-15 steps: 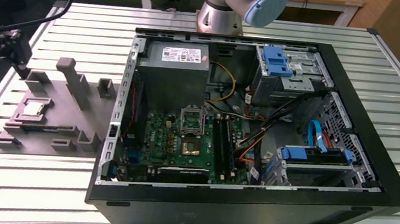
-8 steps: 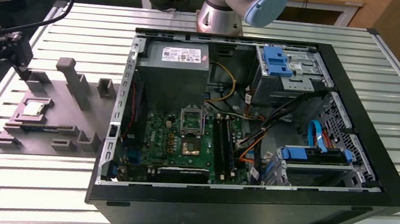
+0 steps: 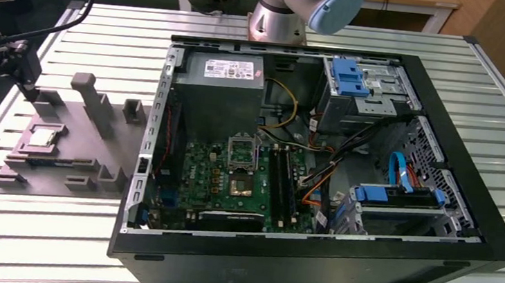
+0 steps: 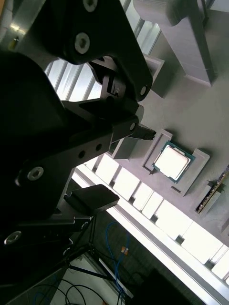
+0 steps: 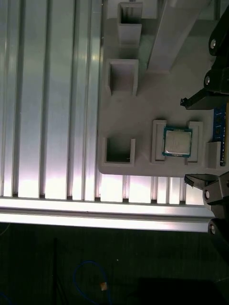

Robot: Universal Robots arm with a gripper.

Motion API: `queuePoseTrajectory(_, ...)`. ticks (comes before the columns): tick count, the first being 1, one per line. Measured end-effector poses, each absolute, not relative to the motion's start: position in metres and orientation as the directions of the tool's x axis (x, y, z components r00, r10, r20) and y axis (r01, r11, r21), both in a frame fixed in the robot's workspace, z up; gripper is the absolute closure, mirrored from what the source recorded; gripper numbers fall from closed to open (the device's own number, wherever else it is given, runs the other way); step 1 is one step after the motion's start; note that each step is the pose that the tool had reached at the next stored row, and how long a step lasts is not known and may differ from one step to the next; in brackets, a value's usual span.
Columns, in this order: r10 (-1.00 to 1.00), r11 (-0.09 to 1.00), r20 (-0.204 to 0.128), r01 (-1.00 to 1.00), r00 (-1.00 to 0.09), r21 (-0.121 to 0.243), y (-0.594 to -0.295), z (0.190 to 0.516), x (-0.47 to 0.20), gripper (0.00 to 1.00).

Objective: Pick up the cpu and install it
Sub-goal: 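Pick up the cpu and move it towards the insertion slot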

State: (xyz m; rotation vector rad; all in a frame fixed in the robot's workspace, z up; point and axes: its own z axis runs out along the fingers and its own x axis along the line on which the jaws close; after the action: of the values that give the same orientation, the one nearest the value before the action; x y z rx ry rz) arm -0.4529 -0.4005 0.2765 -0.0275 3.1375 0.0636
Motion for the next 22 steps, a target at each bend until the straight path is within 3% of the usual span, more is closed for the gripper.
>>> queuePoseTrajectory(22,0.037,0.999,-0.004,0.036,-0.999,0.040,-0.403,0.243,-0.451,0.35)
